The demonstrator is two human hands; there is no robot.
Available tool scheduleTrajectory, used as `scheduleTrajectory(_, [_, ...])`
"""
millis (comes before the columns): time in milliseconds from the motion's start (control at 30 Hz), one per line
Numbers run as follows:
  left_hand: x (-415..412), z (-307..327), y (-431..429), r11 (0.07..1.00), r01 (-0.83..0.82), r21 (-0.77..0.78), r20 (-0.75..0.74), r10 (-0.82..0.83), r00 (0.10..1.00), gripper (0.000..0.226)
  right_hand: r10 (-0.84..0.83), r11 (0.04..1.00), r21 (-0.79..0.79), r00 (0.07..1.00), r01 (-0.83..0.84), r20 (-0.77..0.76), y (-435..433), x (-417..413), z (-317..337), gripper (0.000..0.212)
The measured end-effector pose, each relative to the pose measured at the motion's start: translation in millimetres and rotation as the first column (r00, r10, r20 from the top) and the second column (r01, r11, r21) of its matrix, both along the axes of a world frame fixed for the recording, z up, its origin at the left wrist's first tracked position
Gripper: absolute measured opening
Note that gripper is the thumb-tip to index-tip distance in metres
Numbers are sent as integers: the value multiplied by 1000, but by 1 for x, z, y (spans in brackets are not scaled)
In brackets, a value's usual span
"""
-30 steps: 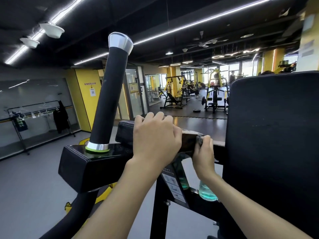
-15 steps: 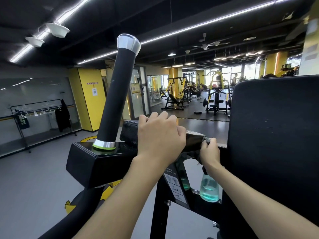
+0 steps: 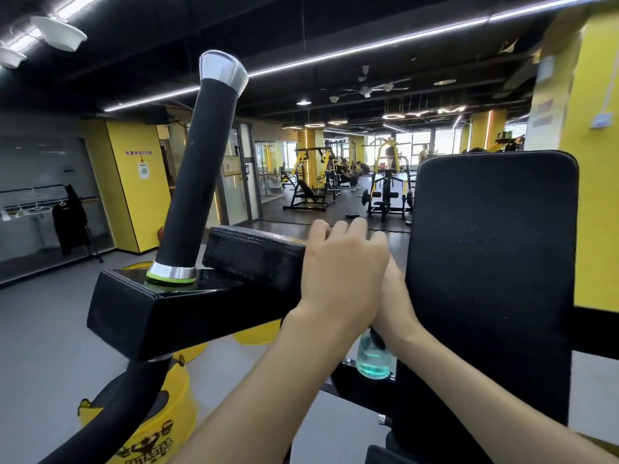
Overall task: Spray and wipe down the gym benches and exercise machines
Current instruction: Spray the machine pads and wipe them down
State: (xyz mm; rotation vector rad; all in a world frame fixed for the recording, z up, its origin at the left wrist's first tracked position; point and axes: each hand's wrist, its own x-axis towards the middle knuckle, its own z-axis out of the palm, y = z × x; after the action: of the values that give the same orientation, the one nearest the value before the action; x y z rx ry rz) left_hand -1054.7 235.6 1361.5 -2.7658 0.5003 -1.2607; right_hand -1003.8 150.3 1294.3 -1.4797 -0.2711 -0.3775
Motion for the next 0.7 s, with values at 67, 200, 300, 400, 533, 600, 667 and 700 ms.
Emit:
scheduleTrajectory(67, [6,-8,-17,990,129,-58,-60,-133,989,18,-25,997,78,1000,25,1,-19,3,7,14])
scheduleTrajectory(200, [43,-28,-36,893,146,-427,-372,-321,871,22,-316,944,-87,947,319,46,-66,34,2,20])
scheduleTrajectory(300, [79,-57,-49,809,21,-587,-469,-361,806,26,-390,905,-171,920,389,30,-98,61,-3,22])
scheduleTrajectory(400, [114,-90,-56,739,-143,-658,-570,-364,737,23,-367,900,-246,930,360,17,-116,87,-6,21])
scheduleTrajectory(533, [155,-137,-66,693,-298,-656,-655,-327,681,25,-301,873,-404,953,272,-10,-133,115,-18,17])
scheduleTrajectory(600, [171,-155,-73,672,-359,-648,-682,-302,666,42,-311,851,-440,950,285,14,-139,123,-26,15])
scheduleTrajectory(667, [188,-169,-81,671,-417,-613,-717,-250,651,50,-326,839,-444,944,315,54,-145,133,-32,13])
scheduleTrajectory(700, [192,-173,-80,673,-435,-598,-725,-223,651,52,-323,837,-443,943,321,73,-144,132,-33,13])
